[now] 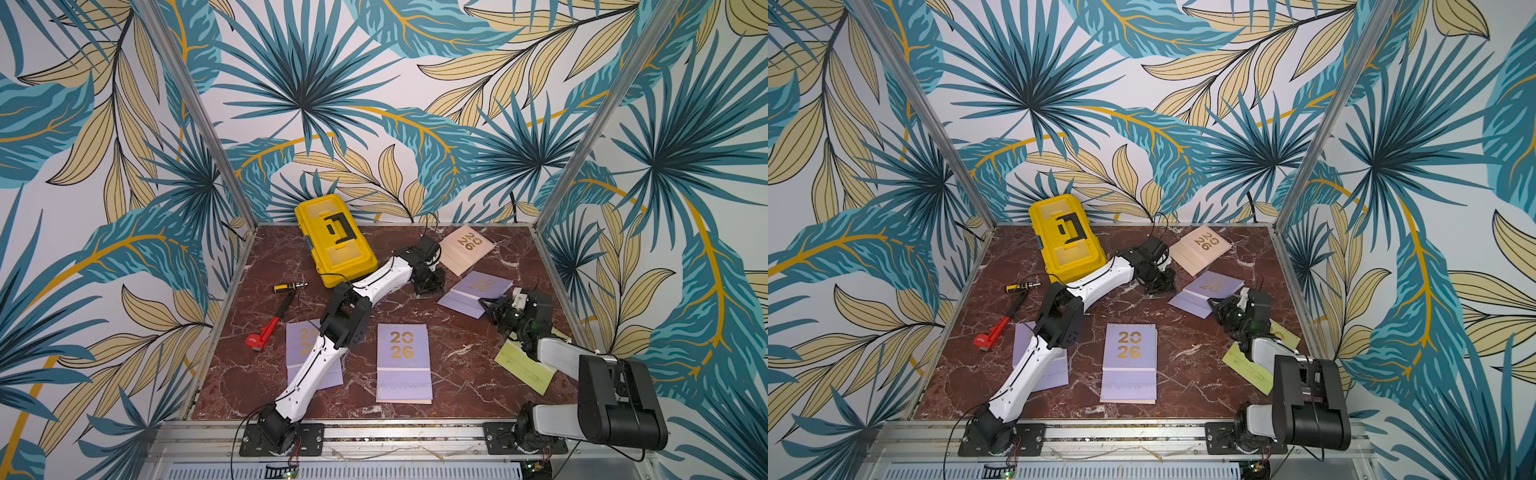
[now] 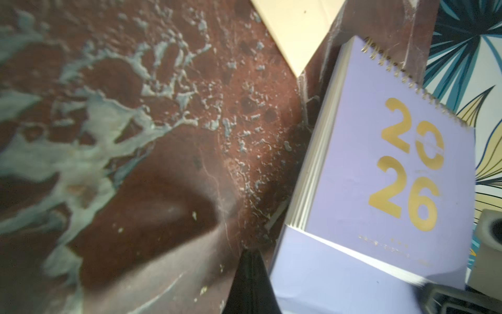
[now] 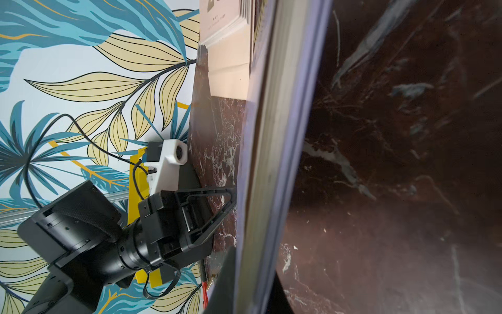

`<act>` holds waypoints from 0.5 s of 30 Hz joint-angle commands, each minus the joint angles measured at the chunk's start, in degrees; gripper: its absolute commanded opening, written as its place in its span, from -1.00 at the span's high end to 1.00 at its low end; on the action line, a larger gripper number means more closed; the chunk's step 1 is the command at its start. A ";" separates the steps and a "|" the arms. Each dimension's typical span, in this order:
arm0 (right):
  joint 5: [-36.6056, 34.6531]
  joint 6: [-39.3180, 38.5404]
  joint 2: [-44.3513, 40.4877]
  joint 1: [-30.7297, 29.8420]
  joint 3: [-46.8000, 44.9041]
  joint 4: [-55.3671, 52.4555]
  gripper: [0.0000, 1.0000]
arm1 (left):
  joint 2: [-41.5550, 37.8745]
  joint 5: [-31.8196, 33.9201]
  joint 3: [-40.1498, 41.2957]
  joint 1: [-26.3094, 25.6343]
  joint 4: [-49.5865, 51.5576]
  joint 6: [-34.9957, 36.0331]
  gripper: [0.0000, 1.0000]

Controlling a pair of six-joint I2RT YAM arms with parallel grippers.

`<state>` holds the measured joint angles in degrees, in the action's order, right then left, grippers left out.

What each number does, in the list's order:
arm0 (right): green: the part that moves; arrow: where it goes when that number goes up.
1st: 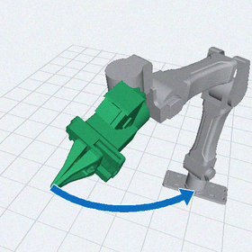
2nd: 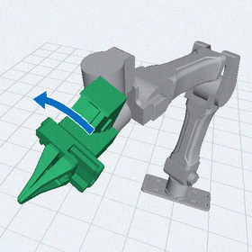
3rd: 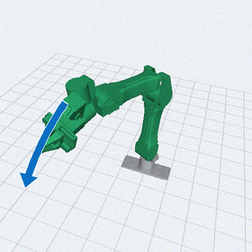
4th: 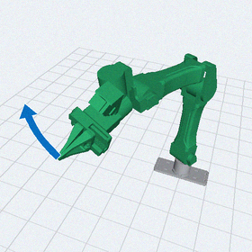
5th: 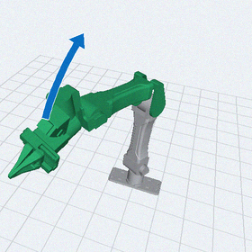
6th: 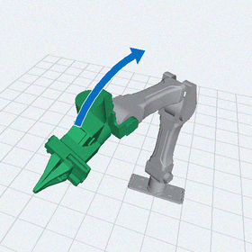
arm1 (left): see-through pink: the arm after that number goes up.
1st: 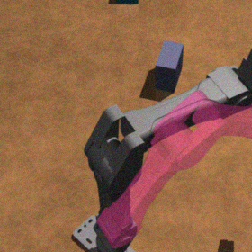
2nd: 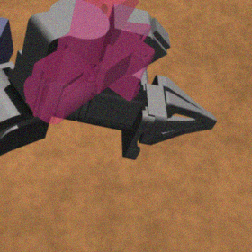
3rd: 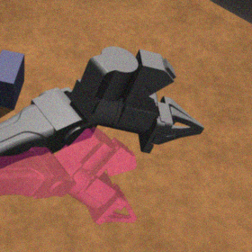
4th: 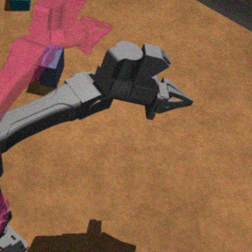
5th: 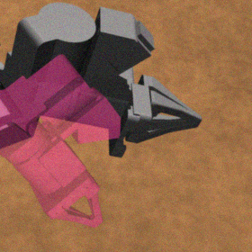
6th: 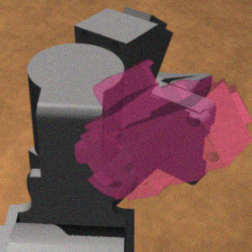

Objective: Stack the calendars
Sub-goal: Pick up the calendar at the center of the board.

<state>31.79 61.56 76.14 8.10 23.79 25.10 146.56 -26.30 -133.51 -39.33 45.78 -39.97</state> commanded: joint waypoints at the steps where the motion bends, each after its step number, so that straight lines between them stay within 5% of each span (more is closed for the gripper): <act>1: 1.35 -3.38 -4.36 -0.36 0.05 -4.85 1.00 | -5.81 1.14 1.65 -0.21 0.19 1.54 1.00; 15: 3.90 -4.68 -23.81 -3.87 -4.24 -18.19 1.00 | -24.18 5.98 20.51 -0.64 -3.21 2.83 1.00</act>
<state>33.93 57.80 55.86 5.61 21.10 9.39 126.02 -22.17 -117.05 -39.68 44.34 -37.89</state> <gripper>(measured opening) 0.125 0.046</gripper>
